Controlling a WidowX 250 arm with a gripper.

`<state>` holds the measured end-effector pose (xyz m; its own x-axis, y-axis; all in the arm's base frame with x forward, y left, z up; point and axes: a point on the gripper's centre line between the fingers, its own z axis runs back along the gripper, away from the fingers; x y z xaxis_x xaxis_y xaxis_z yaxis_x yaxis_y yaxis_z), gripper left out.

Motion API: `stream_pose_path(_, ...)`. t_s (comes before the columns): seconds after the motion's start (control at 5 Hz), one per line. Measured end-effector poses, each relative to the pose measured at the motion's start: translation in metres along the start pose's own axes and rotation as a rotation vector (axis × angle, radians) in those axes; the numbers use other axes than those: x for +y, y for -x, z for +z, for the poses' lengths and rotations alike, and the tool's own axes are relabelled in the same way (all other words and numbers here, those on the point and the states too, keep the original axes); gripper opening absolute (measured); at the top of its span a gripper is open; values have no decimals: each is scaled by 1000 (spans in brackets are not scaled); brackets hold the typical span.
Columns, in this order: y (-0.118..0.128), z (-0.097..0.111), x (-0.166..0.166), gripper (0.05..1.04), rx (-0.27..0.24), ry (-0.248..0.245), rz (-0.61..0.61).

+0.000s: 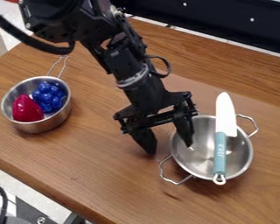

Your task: Put the silver bowl to the bottom right of the table.

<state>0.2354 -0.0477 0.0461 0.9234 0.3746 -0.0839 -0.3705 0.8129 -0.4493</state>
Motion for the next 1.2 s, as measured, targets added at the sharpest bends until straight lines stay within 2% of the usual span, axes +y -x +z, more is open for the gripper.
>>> stream_pose_path(0.2, -4, 15, 0, 997, -25, 5, 11)
stream_pose_path(0.4, -9, 30, 0, 997, -24, 17, 49)
stream_pose_path(0.6, -19, 41, 2, 997, -61, -3, 89)
stream_pose_path(0.8, -45, 57, 8, 997, -116, -119, 135)
stream_pose_path(1.2, -107, 63, 25, 998, -204, -291, 144)
